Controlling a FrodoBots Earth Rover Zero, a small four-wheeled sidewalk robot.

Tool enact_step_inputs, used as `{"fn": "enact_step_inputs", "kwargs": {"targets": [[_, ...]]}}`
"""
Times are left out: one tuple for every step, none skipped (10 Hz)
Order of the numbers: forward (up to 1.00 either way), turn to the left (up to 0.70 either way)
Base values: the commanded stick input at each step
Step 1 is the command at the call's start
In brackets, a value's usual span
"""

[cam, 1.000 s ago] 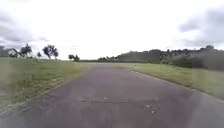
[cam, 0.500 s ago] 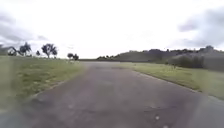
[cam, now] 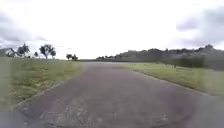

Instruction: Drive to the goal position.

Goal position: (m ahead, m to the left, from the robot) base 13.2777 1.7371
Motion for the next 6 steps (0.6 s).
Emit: {"fn": "enact_step_inputs", "kwargs": {"targets": [[0.70,0.35],[0.70,0.22],[0.70,0.00],[0.70,0.00],[0.70,0.00],[0.70,0.00]]}}
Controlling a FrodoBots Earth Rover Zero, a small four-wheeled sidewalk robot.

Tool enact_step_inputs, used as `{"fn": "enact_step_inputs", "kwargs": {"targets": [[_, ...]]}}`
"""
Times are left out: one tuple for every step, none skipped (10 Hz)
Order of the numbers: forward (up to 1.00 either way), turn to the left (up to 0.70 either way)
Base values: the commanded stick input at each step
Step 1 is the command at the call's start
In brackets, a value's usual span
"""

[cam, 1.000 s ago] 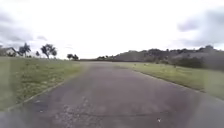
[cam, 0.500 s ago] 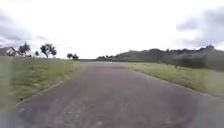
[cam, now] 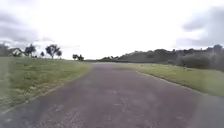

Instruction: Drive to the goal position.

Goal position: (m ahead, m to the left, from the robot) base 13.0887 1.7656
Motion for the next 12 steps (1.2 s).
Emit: {"fn": "enact_step_inputs", "kwargs": {"targets": [[0.70,0.00],[0.70,0.00],[0.70,0.00],[0.70,0.00],[0.70,0.00],[0.70,0.00],[0.70,0.00],[0.70,0.00],[0.70,0.00],[0.70,0.00],[0.70,0.00],[0.70,0.00]]}}
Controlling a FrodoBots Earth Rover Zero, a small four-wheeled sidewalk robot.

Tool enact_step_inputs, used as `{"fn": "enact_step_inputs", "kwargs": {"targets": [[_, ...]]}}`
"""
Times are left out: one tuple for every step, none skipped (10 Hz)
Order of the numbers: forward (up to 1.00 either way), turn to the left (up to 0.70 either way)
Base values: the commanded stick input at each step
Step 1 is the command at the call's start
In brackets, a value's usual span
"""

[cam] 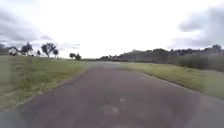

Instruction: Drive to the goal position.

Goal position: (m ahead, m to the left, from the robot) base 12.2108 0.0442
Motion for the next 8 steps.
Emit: {"fn": "enact_step_inputs", "kwargs": {"targets": [[0.70,0.00],[0.70,0.00],[0.70,0.00],[0.70,0.00],[0.70,0.00],[0.70,-0.03],[0.70,-0.25],[0.70,-0.32]]}}
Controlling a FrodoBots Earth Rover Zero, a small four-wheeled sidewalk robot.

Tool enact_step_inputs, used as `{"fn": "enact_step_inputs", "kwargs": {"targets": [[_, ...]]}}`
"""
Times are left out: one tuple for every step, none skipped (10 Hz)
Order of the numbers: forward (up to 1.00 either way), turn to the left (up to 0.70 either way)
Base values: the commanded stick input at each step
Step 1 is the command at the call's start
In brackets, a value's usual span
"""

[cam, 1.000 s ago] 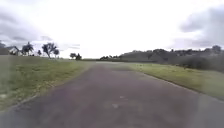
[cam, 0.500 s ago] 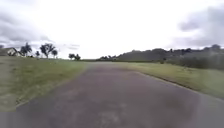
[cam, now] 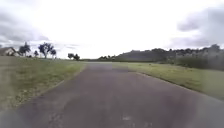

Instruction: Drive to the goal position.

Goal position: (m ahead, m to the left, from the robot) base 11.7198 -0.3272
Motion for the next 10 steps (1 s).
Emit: {"fn": "enact_step_inputs", "kwargs": {"targets": [[0.70,-0.29],[0.70,-0.09],[0.70,0.00],[0.70,0.00],[0.70,0.00],[0.70,0.00],[0.70,0.00],[0.70,0.00],[0.70,0.00],[0.70,0.00]]}}
